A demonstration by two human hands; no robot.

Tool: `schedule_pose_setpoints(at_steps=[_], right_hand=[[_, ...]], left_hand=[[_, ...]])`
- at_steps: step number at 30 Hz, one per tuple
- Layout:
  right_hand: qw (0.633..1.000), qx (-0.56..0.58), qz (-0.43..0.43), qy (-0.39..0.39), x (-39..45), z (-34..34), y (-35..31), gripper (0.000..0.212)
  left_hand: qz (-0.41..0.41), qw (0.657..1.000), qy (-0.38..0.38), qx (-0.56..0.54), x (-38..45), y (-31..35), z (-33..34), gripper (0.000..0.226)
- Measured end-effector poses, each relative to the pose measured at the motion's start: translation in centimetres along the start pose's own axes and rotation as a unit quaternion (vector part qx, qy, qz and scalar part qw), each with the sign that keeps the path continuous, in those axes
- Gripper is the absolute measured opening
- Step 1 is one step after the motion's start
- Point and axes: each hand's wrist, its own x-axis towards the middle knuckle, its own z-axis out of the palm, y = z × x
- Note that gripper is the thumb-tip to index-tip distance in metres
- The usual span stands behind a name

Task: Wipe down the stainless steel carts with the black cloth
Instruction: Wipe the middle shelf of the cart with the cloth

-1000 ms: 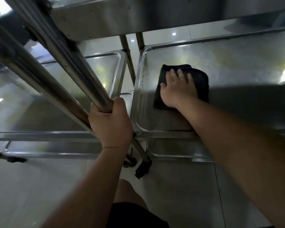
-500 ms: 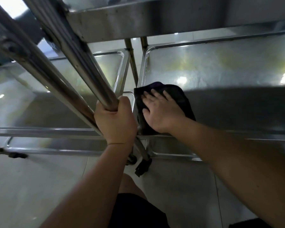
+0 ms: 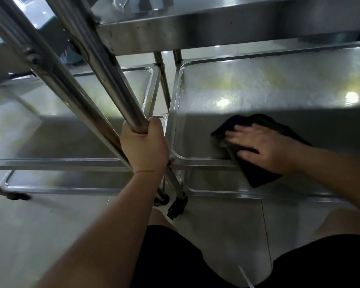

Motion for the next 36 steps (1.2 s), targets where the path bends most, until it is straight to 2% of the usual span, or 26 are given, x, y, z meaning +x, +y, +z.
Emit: schedule_pose_setpoints(at_steps=[2, 5, 9, 12, 17, 21, 24, 27, 32, 36], right_hand=[[0.996, -0.018, 0.080, 0.021, 0.5, -0.1, 1.2, 0.069], [0.981, -0.019, 0.174, 0.081, 4.5, 0.8, -0.6, 0.078], [0.962, 0.002, 0.248, 0.112, 12.1, 0.7, -5.6, 0.070], [0.967, 0.019, 0.232, 0.103, 15.9, 1.0, -10.4, 0.069], [0.988, 0.025, 0.130, 0.085, 15.8, 2.6, -14.4, 0.065], [0.993, 0.011, 0.072, 0.092, 12.4, 2.9, -13.4, 0.067], [0.994, 0.004, 0.056, 0.089, 9.8, 3.1, -12.3, 0.070], [0.995, 0.007, 0.066, 0.078, 7.5, 2.8, -10.5, 0.071], [0.990, -0.013, 0.120, 0.072, 3.1, 2.1, -5.9, 0.070], [0.986, -0.017, 0.150, 0.076, -0.4, 1.7, -1.9, 0.071]], left_hand=[[0.004, 1.000, 0.002, 0.004, -0.1, -0.1, 0.1, 0.029], [0.003, 1.000, 0.009, 0.007, -0.1, -0.2, 0.1, 0.028], [0.009, 1.000, 0.007, -0.003, -0.1, -0.1, 0.2, 0.025], [0.010, 1.000, 0.006, -0.001, 0.1, -0.3, 0.2, 0.027], [0.018, 1.000, 0.015, 0.003, 0.3, -0.4, 0.2, 0.029], [-0.004, 1.000, 0.015, 0.004, 0.3, -0.1, 0.2, 0.030], [-0.012, 0.999, 0.019, 0.027, -0.2, 0.5, 0.0, 0.040], [-0.014, 0.998, 0.015, 0.063, -0.5, 1.1, -0.5, 0.042], [-0.001, 0.986, -0.028, 0.166, -3.5, -0.4, -2.2, 0.025], [0.095, 0.981, -0.003, 0.168, -9.4, -2.5, -2.7, 0.071]])
